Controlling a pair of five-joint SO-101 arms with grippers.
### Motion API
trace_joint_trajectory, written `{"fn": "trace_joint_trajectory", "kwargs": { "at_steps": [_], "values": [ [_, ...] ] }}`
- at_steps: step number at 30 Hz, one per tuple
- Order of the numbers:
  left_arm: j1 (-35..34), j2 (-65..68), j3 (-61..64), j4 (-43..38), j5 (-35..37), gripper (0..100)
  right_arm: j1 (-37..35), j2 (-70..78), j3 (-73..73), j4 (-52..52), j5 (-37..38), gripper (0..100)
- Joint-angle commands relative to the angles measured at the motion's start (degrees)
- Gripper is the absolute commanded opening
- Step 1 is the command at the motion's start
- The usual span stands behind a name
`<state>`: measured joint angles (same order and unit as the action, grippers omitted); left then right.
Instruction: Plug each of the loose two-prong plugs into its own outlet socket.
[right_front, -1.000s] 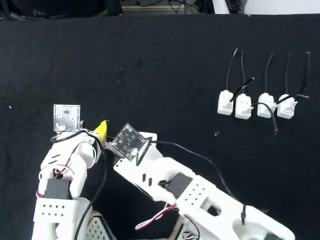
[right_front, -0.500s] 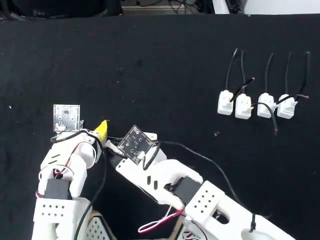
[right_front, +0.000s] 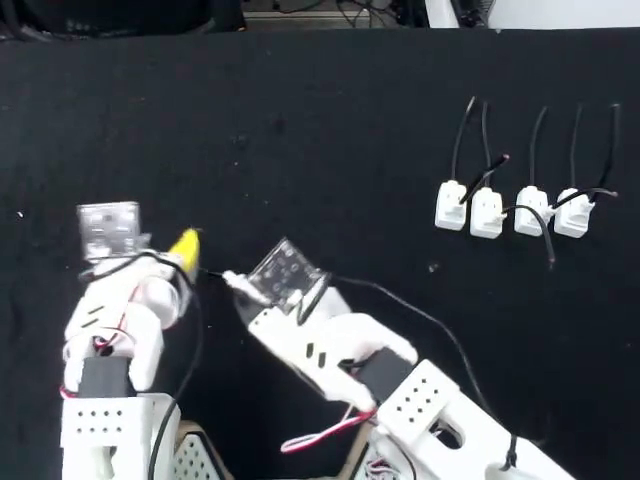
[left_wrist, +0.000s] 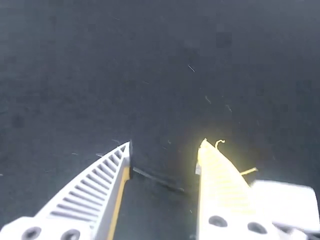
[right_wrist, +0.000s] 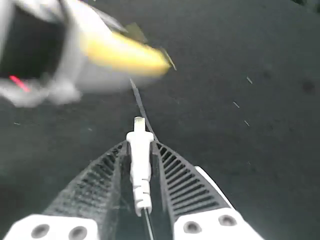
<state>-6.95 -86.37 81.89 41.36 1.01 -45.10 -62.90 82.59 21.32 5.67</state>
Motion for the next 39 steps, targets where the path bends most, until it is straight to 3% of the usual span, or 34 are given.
{"fn": "trace_joint_trajectory", "kwargs": {
  "at_steps": [1, 7, 13, 21, 31, 39],
  "values": [
    [-6.55, -0.53, -5.41, -0.44, 3.08, 22, 6.07, -1.54, -2.51, 3.87, -0.18, 1.1],
    [-7.08, -0.09, 0.31, -0.88, 2.73, 22, 10.02, -1.45, -12.97, 17.76, -0.18, 1.1],
    [-5.76, 5.45, -4.70, 3.08, 2.73, 22, 10.20, 7.69, -22.81, 26.20, -0.09, 1.1],
    [-1.19, 38.51, -20.97, 3.60, -0.97, 22, 10.11, 26.15, -32.66, 31.56, -0.18, 1.1],
    [0.22, 78.42, -50.24, 4.13, -0.97, 22, 9.93, 29.05, -32.92, 33.93, -0.09, 1.1],
    [3.74, 89.32, -55.34, 7.38, -1.05, 22, 10.20, 29.23, -31.43, 33.76, -0.09, 1.1]
  ]
}}
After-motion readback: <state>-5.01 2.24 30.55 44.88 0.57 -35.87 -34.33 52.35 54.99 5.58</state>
